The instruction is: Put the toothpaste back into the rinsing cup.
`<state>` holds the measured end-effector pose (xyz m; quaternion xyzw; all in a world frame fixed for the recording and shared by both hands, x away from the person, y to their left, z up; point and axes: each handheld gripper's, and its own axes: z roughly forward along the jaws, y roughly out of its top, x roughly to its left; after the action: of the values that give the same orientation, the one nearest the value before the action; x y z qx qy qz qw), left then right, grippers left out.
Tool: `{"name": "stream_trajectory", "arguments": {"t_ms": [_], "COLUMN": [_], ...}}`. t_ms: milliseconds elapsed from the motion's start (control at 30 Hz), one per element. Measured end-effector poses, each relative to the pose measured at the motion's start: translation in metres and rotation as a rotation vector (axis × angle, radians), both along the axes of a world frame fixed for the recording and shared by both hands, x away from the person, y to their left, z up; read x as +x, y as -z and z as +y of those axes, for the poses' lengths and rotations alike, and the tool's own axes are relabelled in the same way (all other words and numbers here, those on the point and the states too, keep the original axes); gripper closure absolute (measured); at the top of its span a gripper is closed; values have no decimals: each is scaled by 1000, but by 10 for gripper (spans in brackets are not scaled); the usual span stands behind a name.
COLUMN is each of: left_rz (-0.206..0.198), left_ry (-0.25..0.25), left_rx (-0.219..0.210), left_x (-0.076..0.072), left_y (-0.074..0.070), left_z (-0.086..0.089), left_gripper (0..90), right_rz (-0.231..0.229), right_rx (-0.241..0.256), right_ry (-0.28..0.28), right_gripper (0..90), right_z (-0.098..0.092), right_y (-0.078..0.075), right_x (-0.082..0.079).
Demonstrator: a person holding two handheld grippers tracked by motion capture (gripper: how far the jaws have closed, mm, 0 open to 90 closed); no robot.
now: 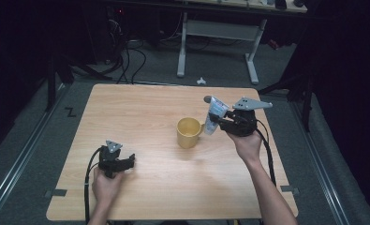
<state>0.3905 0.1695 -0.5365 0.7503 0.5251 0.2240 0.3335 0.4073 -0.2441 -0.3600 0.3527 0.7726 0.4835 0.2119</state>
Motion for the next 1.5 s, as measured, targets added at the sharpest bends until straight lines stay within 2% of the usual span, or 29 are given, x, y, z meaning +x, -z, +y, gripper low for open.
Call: {"name": "stream_trajectory", "arguments": {"t_ms": [667, 1000, 1500], "left_rz": [0, 0, 0], "left_ry": [1, 2, 2], "left_rx": [-2, -2, -2], "left_x": [0, 0, 0], "left_y": [0, 0, 0], "left_z": [0, 0, 0], "left_gripper": [216, 218, 218], "right_rz": [-7, 0, 8], "right_rx": [4, 3, -15], "right_ry": [-39, -48, -59], "right_gripper": [670, 671, 670], "right_z": [22, 35, 49], "right_y": [-6, 0, 6], "right_x": [9, 20, 27]}}
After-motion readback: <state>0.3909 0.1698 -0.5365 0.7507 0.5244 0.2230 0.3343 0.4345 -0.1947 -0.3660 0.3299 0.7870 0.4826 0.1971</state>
